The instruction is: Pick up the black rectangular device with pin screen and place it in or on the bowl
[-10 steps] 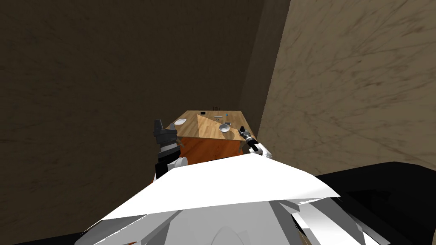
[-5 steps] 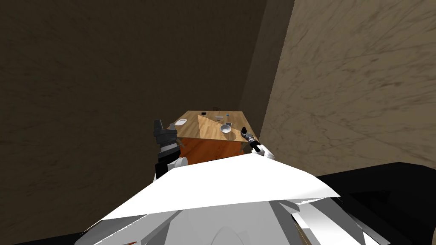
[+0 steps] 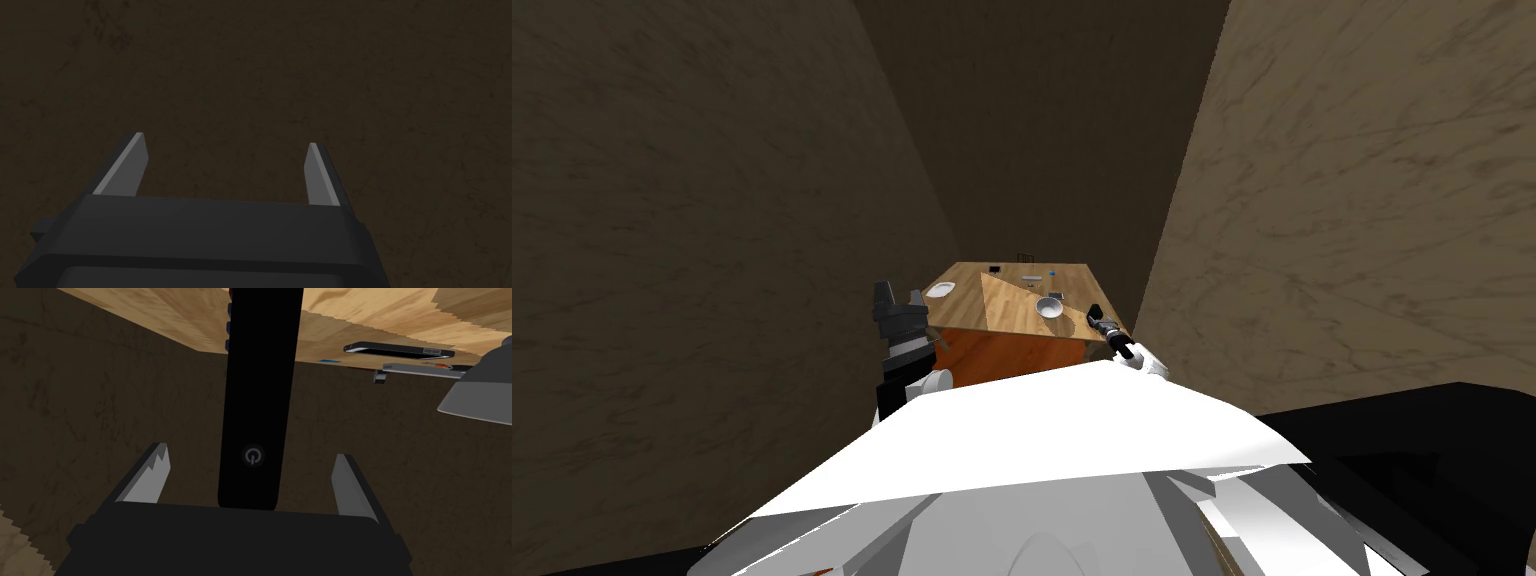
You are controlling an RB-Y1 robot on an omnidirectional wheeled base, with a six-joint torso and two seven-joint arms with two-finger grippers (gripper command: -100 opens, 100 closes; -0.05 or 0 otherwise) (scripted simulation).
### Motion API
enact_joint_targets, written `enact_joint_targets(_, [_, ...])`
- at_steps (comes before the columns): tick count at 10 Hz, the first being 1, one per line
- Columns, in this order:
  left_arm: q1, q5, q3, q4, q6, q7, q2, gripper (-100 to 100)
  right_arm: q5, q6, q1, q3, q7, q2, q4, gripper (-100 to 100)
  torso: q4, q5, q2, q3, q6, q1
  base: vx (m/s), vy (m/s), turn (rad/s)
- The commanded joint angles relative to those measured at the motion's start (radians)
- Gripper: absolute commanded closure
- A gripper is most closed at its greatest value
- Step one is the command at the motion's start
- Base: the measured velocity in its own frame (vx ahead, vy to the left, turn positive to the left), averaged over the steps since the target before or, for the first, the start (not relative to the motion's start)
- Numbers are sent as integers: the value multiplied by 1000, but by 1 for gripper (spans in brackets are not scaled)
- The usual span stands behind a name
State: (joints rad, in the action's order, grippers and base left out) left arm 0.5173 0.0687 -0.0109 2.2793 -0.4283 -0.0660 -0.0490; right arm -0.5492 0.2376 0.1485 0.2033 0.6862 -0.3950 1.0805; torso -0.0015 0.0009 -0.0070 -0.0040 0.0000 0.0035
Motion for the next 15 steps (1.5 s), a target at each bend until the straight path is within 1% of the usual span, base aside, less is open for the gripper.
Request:
enact_joint_targets(1, [0,0,0,0,0,0,0,0,0,0,0,0,0,0,0,-100,0,0,0,0,0,0,40,29,4])
enact_joint_targets(2, [0,0,0,0,0,0,0,0,0,1,-1,1,4,0,-4,0,1,0,3,2,0,-1,9,5,-1])
enact_joint_targets(3, [0,0,0,0,0,0,0,0,-3,-5,-32,31,28,15,-30,-100,1,0,6,3,0,-3,-38,-32,123])
enact_joint_targets(8, [-1,0,0,0,0,0,0,0,-21,-35,-181,176,150,91,-160,-100,3,-2,16,9,0,-9,-127,-77,192])
enact_joint_targets(9, [0,0,0,0,0,0,0,0,-21,-35,-186,178,150,91,-164,-100,3,-2,16,9,0,-8,-95,-48,62])
enact_joint_targets(11, [0,0,0,0,0,0,0,0,-28,-47,-248,236,198,122,-218,-100,3,-1,12,7,0,-7,-78,-41,157])
enact_joint_targets(13, [0,0,0,0,0,0,0,0,-36,-59,-309,295,247,152,-272,-100,3,-3,12,7,-1,-9,-142,-74,210])
enact_joint_targets(14, [0,0,0,0,0,0,0,0,-33,-54,-289,275,228,142,-253,-100,3,-3,13,7,-1,-10,-65,-37,45])
enact_joint_targets(15, [0,0,0,0,0,0,0,0,-33,-56,-291,278,233,144,-255,100,2,-3,9,6,0,-8,-12,-6,-9])
